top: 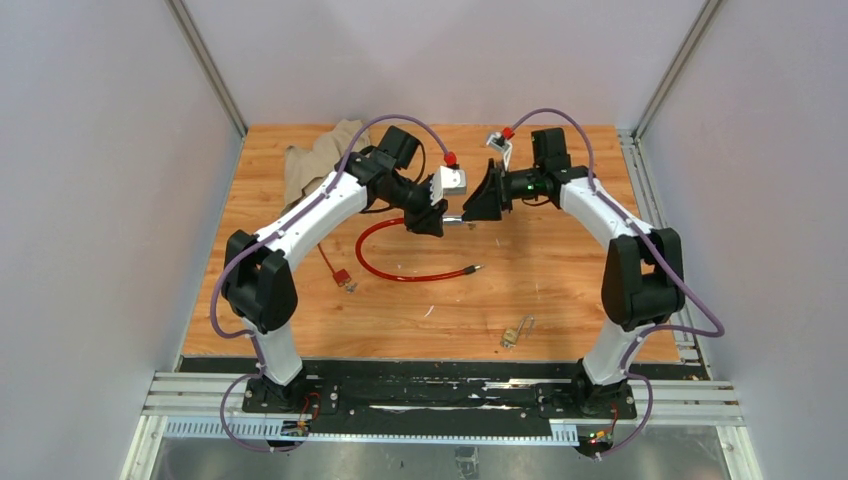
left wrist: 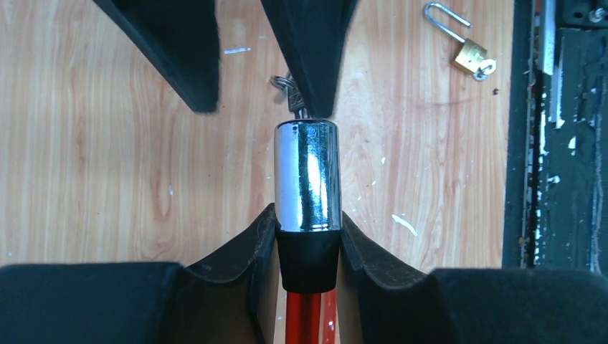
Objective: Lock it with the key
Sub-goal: Adjust the lock.
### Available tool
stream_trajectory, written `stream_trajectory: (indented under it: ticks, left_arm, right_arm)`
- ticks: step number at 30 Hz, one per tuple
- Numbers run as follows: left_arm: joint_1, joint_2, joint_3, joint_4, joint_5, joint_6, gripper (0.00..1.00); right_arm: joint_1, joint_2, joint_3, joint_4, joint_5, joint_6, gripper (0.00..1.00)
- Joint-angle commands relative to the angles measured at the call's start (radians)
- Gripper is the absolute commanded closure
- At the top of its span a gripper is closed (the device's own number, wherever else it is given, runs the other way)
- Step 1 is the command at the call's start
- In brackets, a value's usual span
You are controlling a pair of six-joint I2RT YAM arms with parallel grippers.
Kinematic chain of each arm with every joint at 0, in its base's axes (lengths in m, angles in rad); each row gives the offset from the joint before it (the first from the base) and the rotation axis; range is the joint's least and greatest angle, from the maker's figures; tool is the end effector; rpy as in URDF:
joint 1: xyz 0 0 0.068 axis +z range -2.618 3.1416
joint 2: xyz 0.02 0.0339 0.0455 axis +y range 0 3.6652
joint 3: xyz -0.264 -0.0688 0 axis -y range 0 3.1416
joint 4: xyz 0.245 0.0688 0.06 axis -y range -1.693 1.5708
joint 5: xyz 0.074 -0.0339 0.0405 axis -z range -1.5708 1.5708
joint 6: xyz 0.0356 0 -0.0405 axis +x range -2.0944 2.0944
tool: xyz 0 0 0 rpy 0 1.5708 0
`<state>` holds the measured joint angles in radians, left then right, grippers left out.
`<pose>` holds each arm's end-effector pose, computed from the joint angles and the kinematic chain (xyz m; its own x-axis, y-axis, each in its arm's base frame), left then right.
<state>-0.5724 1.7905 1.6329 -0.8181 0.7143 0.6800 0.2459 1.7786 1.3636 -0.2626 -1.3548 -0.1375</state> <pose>0.3114 -0.2284 0.3084 -0.0898 0.6231 -0.7770 0.9960 0.0571 -0.0693 0.3664 0.1278 0.2768 -0.4940 -0.1543 -0.8557 -0.8661 0.0015 0.4998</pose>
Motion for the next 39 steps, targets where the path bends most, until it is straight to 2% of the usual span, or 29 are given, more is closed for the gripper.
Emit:
stream_trajectory:
  ticks: [1, 7, 15, 17, 21, 26, 33, 39]
  left_arm:
    - [-0.003, 0.003, 0.025, -0.017, 0.084, -0.048, 1.0]
    - [-0.003, 0.019, 0.048, -0.016, 0.115, -0.106, 1.0]
    - [-0.003, 0.021, 0.06, -0.01, 0.152, -0.148, 1.0]
    - [-0.003, 0.021, 0.061, -0.01, 0.154, -0.152, 1.0]
    - [-0.003, 0.021, 0.056, -0.011, 0.166, -0.158, 1.0]
    - [-0.003, 0.026, 0.053, -0.01, 0.167, -0.157, 1.0]
    - [-0.009, 0.019, 0.029, 0.002, 0.124, -0.136, 1.0]
    - [-0.021, -0.042, -0.075, 0.163, 0.026, -0.181, 1.0]
  right_arm:
    - [-0.058, -0.104, -0.03, -0.049, 0.043, -0.158, 0.43]
    - [-0.056, -0.203, -0.069, -0.212, 0.107, -0.456, 0.43]
    - [-0.005, -0.283, -0.141, -0.251, 0.193, -0.595, 0.46]
    - [0.007, -0.285, -0.148, -0.251, 0.197, -0.598, 0.48]
    - [0.037, -0.293, -0.161, -0.239, 0.248, -0.615, 0.6]
    - [0.06, -0.304, -0.164, -0.221, 0.262, -0.609, 0.83]
    - [0.068, -0.283, -0.143, -0.204, 0.246, -0.546, 0.98]
    - [0.067, -0.203, -0.098, -0.202, 0.199, -0.354, 0.99]
